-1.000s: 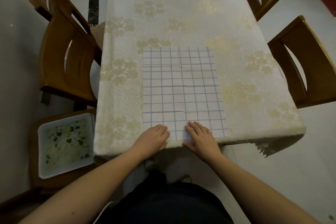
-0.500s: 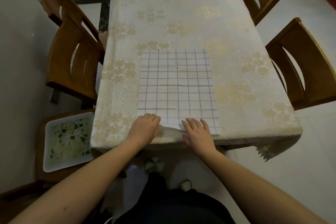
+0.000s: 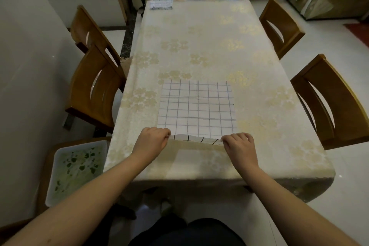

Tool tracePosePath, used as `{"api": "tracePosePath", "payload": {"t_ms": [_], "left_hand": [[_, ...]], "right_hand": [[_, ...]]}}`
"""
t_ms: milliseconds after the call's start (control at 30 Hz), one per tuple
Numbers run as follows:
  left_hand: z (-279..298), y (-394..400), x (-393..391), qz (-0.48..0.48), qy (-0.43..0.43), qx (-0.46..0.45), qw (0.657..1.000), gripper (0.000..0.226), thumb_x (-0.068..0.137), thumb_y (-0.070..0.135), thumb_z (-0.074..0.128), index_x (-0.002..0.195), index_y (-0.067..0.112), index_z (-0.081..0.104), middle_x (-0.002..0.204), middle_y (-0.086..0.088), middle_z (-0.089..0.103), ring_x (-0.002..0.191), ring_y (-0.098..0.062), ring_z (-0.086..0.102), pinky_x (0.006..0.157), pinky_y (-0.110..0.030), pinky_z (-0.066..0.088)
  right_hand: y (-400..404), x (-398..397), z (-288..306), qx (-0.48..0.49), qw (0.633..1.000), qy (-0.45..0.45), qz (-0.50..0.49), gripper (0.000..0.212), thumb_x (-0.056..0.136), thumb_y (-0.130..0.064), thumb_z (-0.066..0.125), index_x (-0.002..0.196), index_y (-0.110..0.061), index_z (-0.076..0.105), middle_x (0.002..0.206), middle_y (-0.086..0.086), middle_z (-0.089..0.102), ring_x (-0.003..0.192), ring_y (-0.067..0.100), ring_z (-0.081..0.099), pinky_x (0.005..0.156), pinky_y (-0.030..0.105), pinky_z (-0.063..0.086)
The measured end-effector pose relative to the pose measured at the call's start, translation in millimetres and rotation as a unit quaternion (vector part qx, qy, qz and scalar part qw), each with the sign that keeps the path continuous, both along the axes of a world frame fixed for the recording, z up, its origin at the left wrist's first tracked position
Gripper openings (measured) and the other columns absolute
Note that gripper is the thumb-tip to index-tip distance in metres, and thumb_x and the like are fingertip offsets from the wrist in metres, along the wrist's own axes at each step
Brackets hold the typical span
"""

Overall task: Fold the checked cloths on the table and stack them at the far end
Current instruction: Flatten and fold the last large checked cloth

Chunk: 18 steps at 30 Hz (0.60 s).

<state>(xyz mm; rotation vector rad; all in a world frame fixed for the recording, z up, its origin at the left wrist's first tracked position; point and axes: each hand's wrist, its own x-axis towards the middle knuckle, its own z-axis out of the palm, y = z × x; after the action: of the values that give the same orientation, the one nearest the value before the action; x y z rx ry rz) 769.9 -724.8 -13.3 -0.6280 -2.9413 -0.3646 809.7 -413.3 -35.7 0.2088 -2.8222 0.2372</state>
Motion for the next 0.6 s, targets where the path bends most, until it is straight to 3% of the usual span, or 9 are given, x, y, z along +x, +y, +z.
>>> {"api": "tracePosePath", "payload": {"t_ms": [200, 400, 600], "left_hand": [[9, -13, -46, -0.002, -0.003, 0.046, 0.999, 0.003, 0.089, 0.019, 0.068, 0.086, 0.019, 0.070, 0.069, 0.007, 0.067, 0.062, -0.017, 0.060, 0.061, -0.029, 0.040], [23, -18, -96, -0.005, 0.006, 0.104, 0.995, 0.003, 0.090, 0.019, 0.068, 0.089, 0.018, 0.071, 0.077, 0.006, 0.068, 0.071, -0.018, 0.061, 0.065, -0.035, 0.049], [29, -12, -148, 0.014, 0.007, 0.145, 0.989, 0.007, 0.090, 0.023, 0.068, 0.088, 0.017, 0.069, 0.075, 0.008, 0.066, 0.072, -0.017, 0.059, 0.068, -0.033, 0.045]], "right_hand": [[-11, -43, 23, -0.022, 0.999, 0.026, -0.028, 0.013, 0.077, -0.012, 0.081, 0.082, -0.017, 0.070, 0.074, -0.003, 0.069, 0.074, 0.025, 0.064, 0.085, 0.033, 0.034], [-16, -85, 43, -0.042, 0.997, 0.032, -0.054, 0.013, 0.075, -0.015, 0.083, 0.080, -0.018, 0.071, 0.073, -0.004, 0.070, 0.073, 0.024, 0.064, 0.078, 0.033, 0.039], [-25, -121, 45, -0.081, 0.989, 0.045, -0.115, 0.011, 0.078, -0.013, 0.080, 0.082, -0.019, 0.071, 0.077, -0.003, 0.070, 0.083, 0.027, 0.063, 0.087, 0.039, 0.035]]}}
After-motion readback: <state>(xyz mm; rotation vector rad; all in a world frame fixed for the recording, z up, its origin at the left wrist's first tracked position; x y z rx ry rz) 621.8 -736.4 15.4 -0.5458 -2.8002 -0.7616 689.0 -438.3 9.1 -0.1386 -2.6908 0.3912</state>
